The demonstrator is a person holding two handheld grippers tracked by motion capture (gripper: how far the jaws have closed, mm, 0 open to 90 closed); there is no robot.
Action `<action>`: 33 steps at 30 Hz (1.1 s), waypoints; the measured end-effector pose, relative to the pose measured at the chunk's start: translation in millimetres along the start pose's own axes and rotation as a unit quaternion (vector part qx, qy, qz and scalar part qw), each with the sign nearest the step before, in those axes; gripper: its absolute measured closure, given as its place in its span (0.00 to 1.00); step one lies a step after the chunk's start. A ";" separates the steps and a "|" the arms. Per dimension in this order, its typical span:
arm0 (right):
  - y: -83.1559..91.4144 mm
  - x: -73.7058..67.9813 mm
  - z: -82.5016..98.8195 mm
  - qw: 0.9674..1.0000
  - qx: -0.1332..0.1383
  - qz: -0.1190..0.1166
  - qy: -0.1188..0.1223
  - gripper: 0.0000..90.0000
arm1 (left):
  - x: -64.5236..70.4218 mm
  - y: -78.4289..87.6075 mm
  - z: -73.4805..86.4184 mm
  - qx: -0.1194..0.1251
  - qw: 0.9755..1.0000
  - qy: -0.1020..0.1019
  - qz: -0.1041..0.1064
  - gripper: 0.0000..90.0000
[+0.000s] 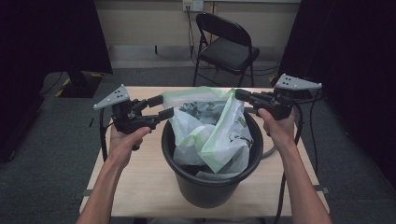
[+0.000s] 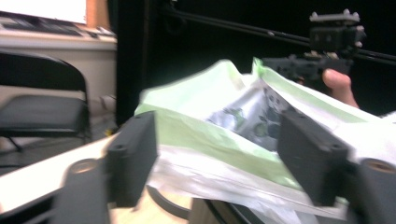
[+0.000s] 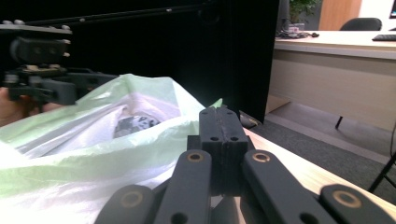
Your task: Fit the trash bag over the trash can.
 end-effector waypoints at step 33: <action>-27.1 21.5 27.0 0.993 -0.114 0.015 -0.021 1.00 | -8.6 5.0 9.4 -0.038 0.998 -0.050 -0.028 1.00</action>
Point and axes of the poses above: each handheld gripper's, and its own axes: y roughly backward along the jaws, z roughly out of its underside, x roughly to its right, the point moved 10 cm from there along -y, roughly forward along the jaws, and after that the axes turned 6 degrees about x, right-handed, at the moved point
